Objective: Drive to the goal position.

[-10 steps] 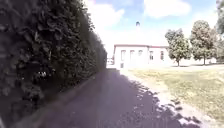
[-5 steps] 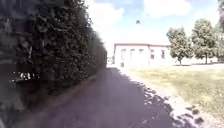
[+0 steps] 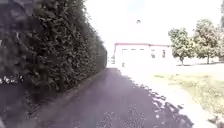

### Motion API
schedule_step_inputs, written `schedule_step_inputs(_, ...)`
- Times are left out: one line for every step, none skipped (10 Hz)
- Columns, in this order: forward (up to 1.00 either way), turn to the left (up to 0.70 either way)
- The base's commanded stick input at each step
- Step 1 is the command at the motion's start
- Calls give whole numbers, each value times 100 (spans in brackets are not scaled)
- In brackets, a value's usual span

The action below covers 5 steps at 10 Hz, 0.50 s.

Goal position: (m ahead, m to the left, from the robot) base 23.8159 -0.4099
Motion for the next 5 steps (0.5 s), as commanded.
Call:
schedule_step_inputs(85,0)
schedule_step_inputs(85,0)
schedule_step_inputs(85,0)
schedule_step_inputs(85,0)
schedule_step_inputs(85,0)
